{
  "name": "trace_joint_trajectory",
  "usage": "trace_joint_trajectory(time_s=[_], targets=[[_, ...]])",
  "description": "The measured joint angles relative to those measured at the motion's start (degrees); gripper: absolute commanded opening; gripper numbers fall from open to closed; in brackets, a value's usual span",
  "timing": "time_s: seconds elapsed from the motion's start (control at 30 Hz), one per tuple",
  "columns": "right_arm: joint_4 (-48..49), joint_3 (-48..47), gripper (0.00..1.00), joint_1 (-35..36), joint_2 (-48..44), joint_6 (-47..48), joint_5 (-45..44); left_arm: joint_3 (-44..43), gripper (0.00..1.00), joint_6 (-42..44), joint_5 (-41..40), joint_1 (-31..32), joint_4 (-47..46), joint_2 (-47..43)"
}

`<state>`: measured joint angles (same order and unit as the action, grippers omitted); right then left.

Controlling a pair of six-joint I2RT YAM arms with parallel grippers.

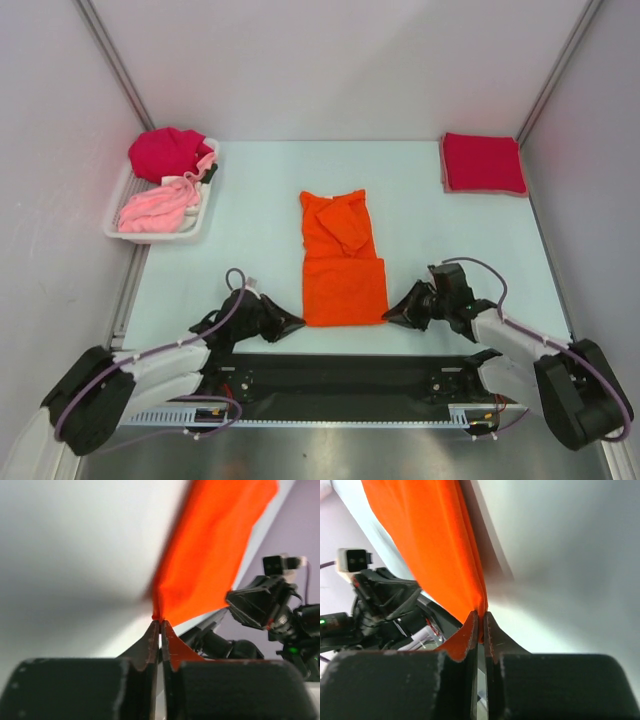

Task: Fold and stack the t-shirts
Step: Fold the tshirt

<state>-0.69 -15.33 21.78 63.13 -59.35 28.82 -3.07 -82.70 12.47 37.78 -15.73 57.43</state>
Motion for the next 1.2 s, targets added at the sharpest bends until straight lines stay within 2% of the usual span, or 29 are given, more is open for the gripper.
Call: trace_joint_trajectory(time_s=[0.17,0.23,0.27,0.37,0.47,0.57,0.7,0.87,1.0,1.13,1.2], targets=[[-5.8,1.2,0.31,1.0,-5.9,0.5,-1.2,0.1,0.39,-0.6,-1.5,1.2,4.6,-9.6],[-7.9,1.2,0.36,1.0,-6.8,1.3,-1.4,0.1,0.44,-0.2,-1.8,1.3,7.0,-11.8],[-9.0,1.2,0.42,1.0,-7.1,1.7,-1.6,0.1,0.47,0.0,-1.9,1.3,8.3,-12.7],[-13.6,-0.8,0.51,0.7,-6.7,4.5,-2.1,0.1,0.54,0.7,-1.9,1.3,11.7,-14.8],[-18.8,-7.0,0.61,-0.9,-3.9,9.4,-2.9,-0.1,0.56,1.3,-2.2,1.3,14.3,-16.3],[-20.8,-14.4,0.63,-4.3,0.3,15.2,-2.5,-2.2,0.58,4.1,-2.3,0.1,16.7,-15.7],[-20.1,-26.1,0.62,-9.1,12.4,21.1,0.2,-12.2,0.61,13.6,-1.7,-5.0,19.2,-7.3],[-18.5,-44.8,0.60,-11.2,32.8,25.0,3.4,-31.4,0.69,28.0,1.6,-12.3,18.1,10.8],[-17.4,-61.2,0.58,-11.3,47.4,25.1,5.4,-46.5,0.71,37.3,4.9,-17.3,17.2,26.9],[-17.1,-76.8,0.48,-11.2,59.1,24.9,6.7,-56.0,0.70,41.5,8.4,-21.5,16.8,38.6],[-17.3,-82.9,0.47,-11.2,64.0,24.9,7.3,-59.8,0.70,42.9,9.9,-23.2,16.9,43.7]])
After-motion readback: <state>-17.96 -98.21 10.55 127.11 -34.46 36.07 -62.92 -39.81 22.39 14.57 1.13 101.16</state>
